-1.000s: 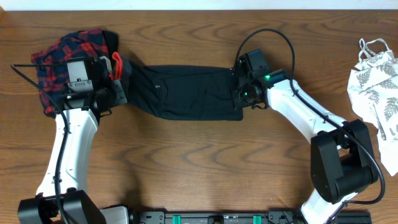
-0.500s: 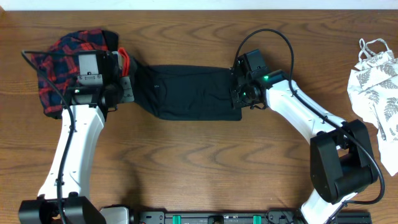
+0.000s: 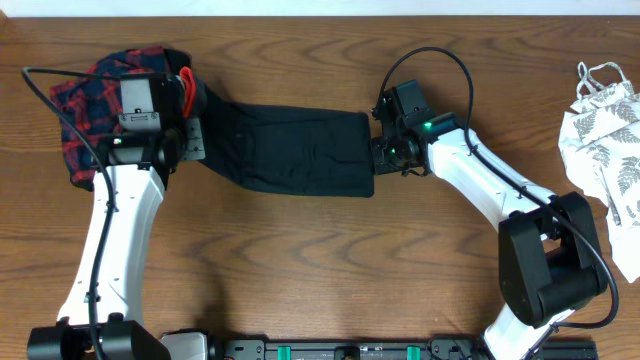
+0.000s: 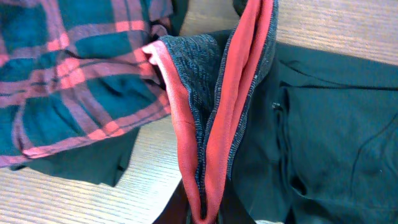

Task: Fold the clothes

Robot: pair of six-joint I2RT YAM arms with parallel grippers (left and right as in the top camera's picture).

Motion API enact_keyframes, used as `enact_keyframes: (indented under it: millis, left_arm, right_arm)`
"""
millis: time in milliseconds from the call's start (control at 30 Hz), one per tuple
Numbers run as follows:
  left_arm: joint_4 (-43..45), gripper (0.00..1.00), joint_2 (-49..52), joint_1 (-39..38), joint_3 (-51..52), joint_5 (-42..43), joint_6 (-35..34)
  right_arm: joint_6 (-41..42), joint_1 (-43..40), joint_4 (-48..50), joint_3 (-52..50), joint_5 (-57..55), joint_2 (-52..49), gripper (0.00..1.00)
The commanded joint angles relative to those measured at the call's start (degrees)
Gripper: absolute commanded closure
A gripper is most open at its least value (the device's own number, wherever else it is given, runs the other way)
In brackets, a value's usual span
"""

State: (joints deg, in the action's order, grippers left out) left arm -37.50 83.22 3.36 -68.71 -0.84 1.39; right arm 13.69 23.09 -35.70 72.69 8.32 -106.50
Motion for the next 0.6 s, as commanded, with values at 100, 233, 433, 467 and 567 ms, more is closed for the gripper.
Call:
enact_keyframes:
  millis: [100, 233, 433, 467, 567]
  left_arm:
    - [0.0, 0.94, -0.94, 2.05, -3.41, -2.43, 2.08]
    - [0.02, 0.94, -0.94, 2.86, -3.43, -2.16, 2.05]
    - [0.26, 0.94, -0.94, 2.69, -3.43, 3.45, 2.69]
    - [0.26, 0.94, -0.94, 2.67, -3.43, 3.45, 2.69]
    - [0.5, 0.94, -0.94, 2.69, -3.43, 4.98, 3.8]
  right_arm:
    - [1.07, 0.55, 0.13, -0.39, 0.28, 0.42, 0.98]
    - [1.07, 0.55, 0.11, -0.39, 0.28, 0.42, 0.98]
    - [1.07, 0.55, 0.15, -0.39, 0.28, 0.42, 0.98]
    - [1.07, 0.55, 0.15, -0.39, 0.28, 0.42, 0.98]
    - [1.07, 0.57, 0.13, -0.39, 0.28, 0.42, 0.98]
